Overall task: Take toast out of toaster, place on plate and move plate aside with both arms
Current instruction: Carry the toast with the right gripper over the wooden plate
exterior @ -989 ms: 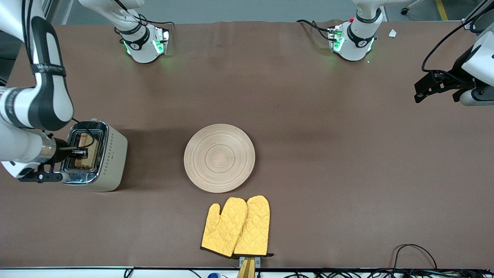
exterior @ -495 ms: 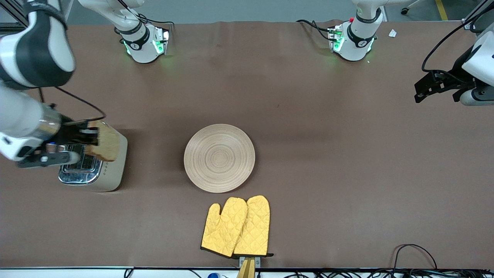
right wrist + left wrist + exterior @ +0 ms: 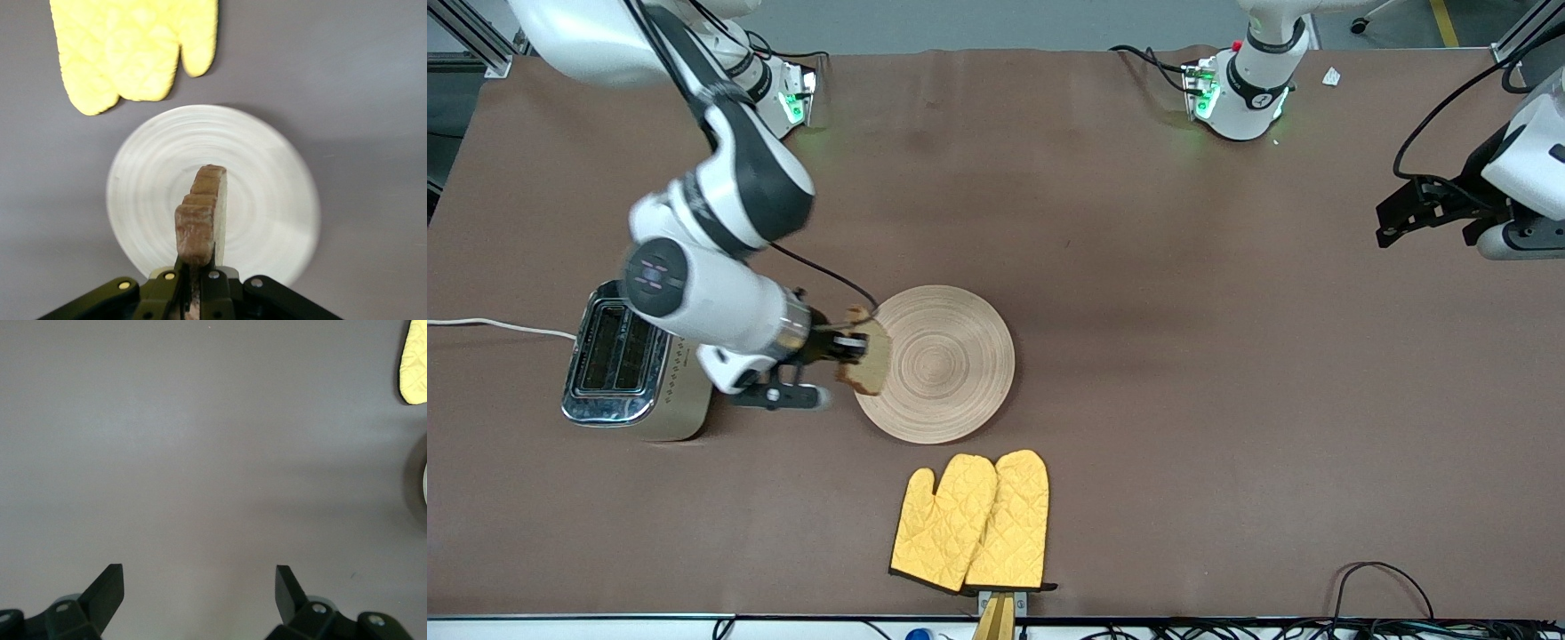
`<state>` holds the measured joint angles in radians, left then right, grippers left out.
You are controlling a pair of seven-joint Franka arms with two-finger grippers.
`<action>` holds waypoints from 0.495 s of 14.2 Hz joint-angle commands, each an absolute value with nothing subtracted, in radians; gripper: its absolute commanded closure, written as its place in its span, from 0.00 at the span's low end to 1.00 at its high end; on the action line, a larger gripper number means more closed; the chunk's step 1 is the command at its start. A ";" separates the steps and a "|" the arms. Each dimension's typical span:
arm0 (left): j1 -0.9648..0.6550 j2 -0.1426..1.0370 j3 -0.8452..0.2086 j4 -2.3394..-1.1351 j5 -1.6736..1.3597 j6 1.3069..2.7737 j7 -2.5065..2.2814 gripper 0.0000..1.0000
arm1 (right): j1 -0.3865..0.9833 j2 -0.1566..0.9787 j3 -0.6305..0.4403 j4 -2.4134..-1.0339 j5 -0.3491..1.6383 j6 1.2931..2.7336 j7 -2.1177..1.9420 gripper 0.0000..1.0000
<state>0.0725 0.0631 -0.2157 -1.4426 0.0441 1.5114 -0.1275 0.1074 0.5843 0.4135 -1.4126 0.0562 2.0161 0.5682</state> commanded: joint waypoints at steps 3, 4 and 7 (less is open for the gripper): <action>0.077 0.083 -0.218 -1.425 0.029 1.516 -0.114 0.00 | 0.133 0.670 0.477 -1.425 0.071 2.221 0.747 0.78; 0.077 0.086 -0.218 -1.425 0.029 1.522 -0.114 0.00 | 0.135 0.672 0.477 -1.442 0.071 2.242 0.759 0.61; 0.071 0.106 -0.221 -1.425 0.012 1.534 -0.112 0.00 | 0.126 0.669 0.477 -1.447 0.071 2.232 0.769 0.00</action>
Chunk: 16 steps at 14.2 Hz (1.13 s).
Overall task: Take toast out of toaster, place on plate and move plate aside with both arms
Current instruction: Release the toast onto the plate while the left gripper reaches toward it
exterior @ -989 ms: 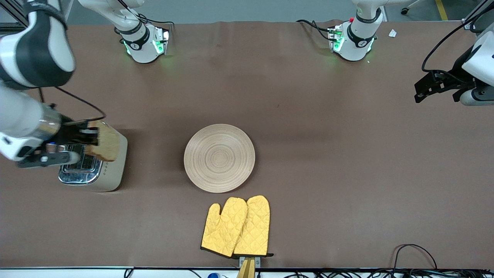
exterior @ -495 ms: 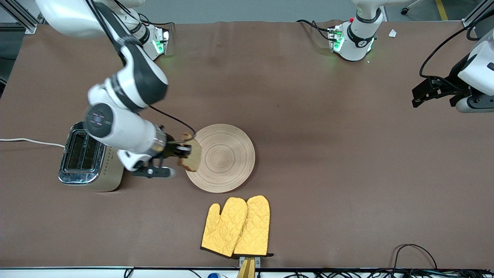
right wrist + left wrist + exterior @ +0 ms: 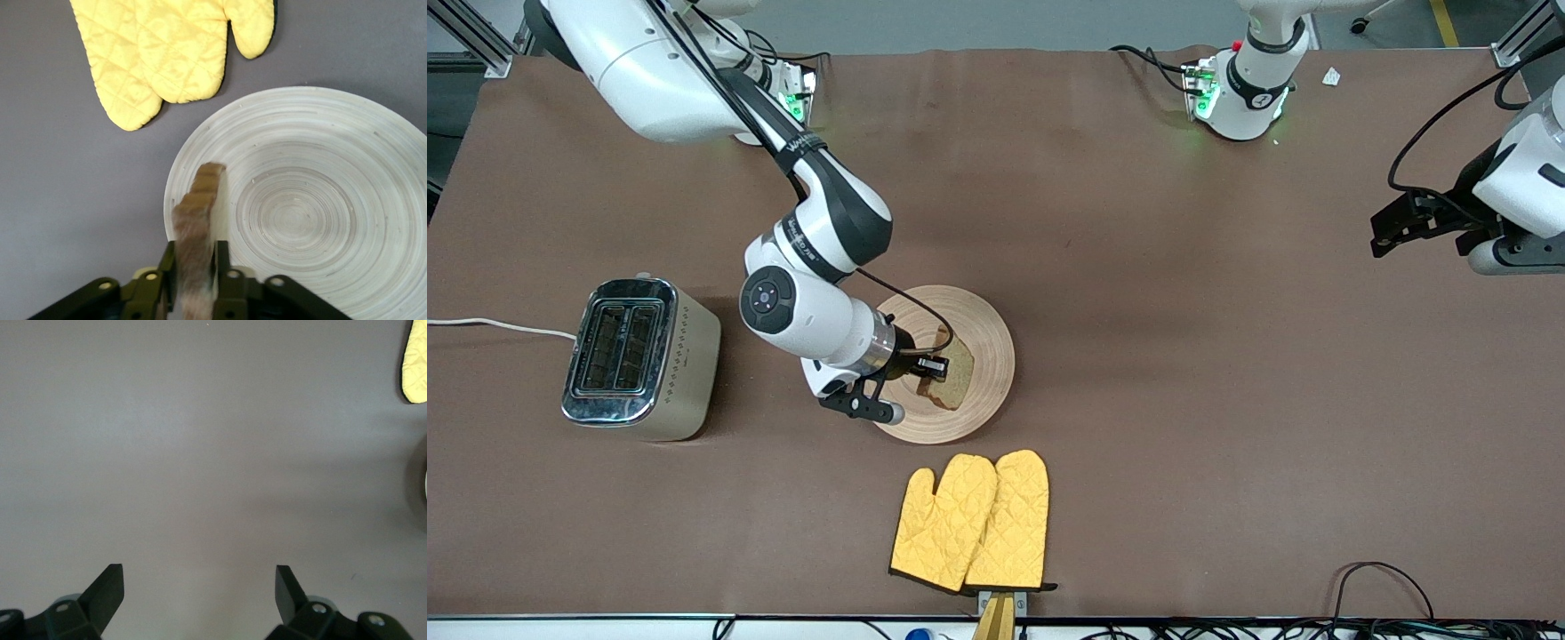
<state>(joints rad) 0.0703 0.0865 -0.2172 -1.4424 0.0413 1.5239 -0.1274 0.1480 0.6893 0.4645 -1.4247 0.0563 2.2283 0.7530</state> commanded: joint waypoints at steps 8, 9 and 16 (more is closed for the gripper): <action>0.060 0.260 -0.229 -1.428 -0.328 1.543 -0.106 0.00 | 0.064 0.531 0.321 -1.420 -0.032 2.014 0.452 0.00; 0.057 0.303 -0.230 -1.427 -0.395 1.578 -0.101 0.00 | 0.064 0.497 0.261 -1.424 -0.029 1.997 0.384 0.00; -0.052 0.514 -0.293 -1.428 -0.578 1.843 -0.049 0.10 | 0.074 0.229 -0.058 -1.521 -0.032 1.804 0.031 0.00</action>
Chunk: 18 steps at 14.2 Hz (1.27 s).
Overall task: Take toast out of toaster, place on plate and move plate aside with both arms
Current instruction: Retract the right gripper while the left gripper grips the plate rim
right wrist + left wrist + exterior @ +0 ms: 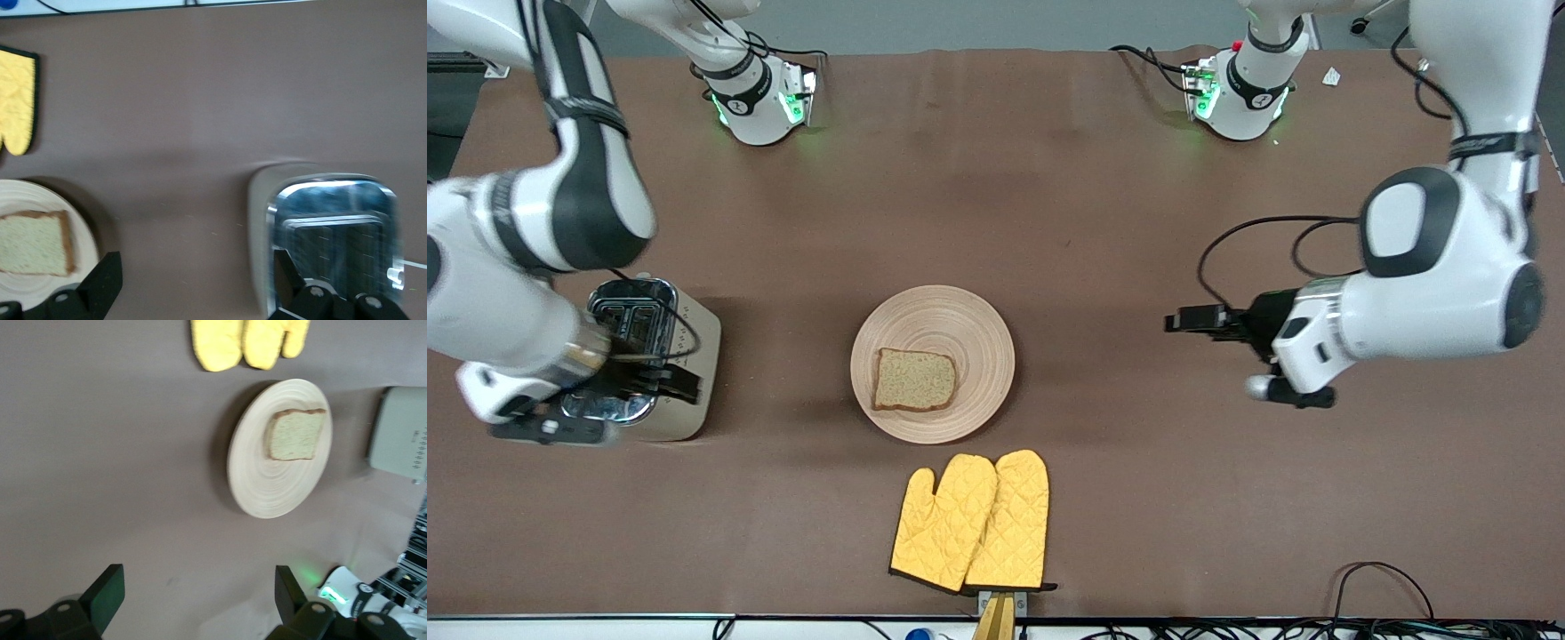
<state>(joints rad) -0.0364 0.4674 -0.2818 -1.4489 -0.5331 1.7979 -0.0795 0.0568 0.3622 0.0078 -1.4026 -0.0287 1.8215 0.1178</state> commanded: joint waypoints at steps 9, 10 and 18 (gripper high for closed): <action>-0.106 0.791 -0.345 -1.453 -0.909 2.157 0.431 0.40 | 0.063 -0.064 -0.181 -1.654 0.046 1.680 -0.098 0.00; -0.109 0.816 -0.345 -1.451 -0.917 2.158 0.483 0.48 | 0.064 -0.067 -0.176 -1.652 0.048 1.672 -0.088 0.00; -0.196 0.922 -0.344 -1.450 -1.175 2.259 0.606 0.59 | 0.008 -0.081 -0.114 -1.623 0.031 1.593 -0.029 0.00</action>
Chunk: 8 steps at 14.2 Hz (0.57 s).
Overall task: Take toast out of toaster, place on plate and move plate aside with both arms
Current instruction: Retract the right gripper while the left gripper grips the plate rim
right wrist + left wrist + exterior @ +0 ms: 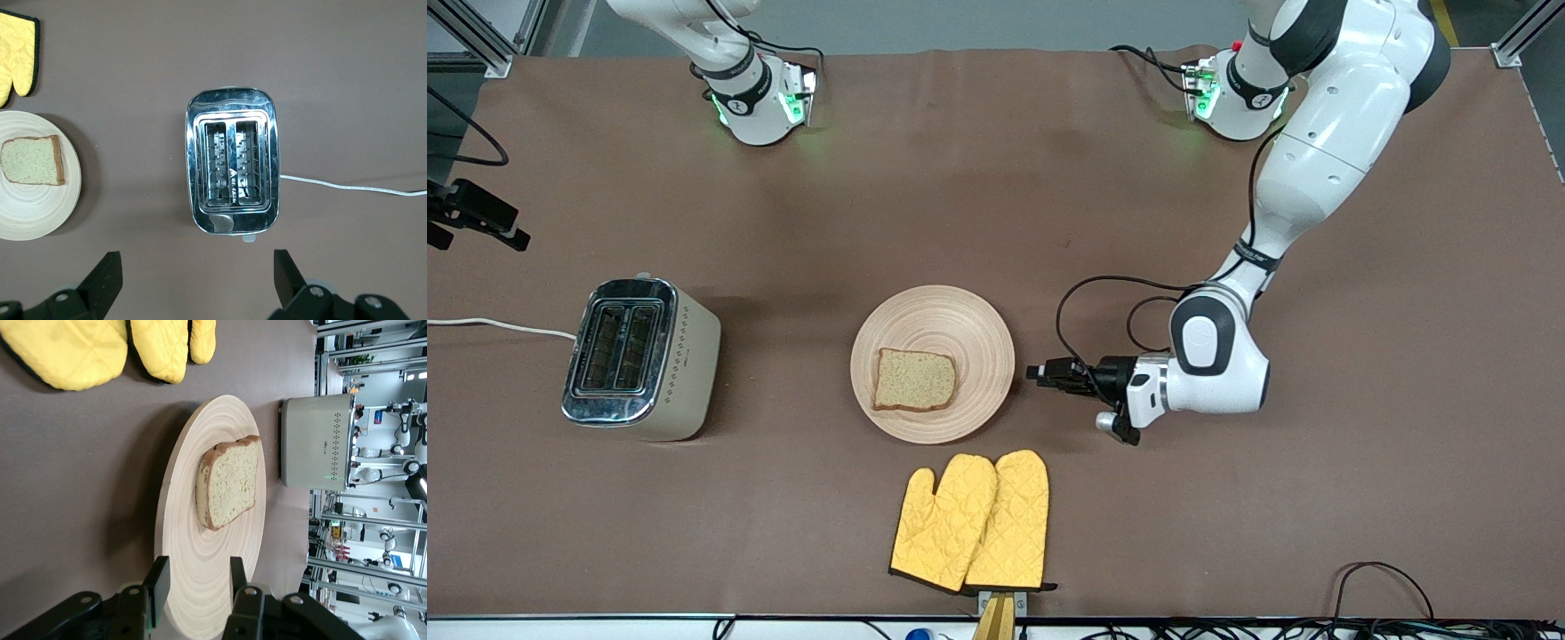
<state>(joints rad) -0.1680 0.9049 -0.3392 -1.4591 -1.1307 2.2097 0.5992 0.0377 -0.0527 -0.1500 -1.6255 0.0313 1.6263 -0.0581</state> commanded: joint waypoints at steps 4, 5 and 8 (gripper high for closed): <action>-0.202 0.963 -0.342 -1.447 -1.230 2.267 0.609 0.65 | 0.011 -0.064 -0.114 -1.560 0.025 1.546 -0.037 0.00; -0.207 0.963 -0.342 -1.447 -1.229 2.267 0.607 0.66 | 0.012 -0.063 -0.114 -1.562 0.022 1.554 -0.038 0.00; -0.207 0.963 -0.341 -1.451 -1.221 2.267 0.606 0.66 | 0.012 -0.054 -0.114 -1.562 -0.003 1.586 -0.040 0.00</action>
<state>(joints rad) -0.2052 0.9630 -0.3385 -1.4576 -1.2026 2.2587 0.5997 0.0302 -0.0541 -0.1317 -1.5558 0.0157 1.5682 -0.0449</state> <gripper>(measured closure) 0.665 0.000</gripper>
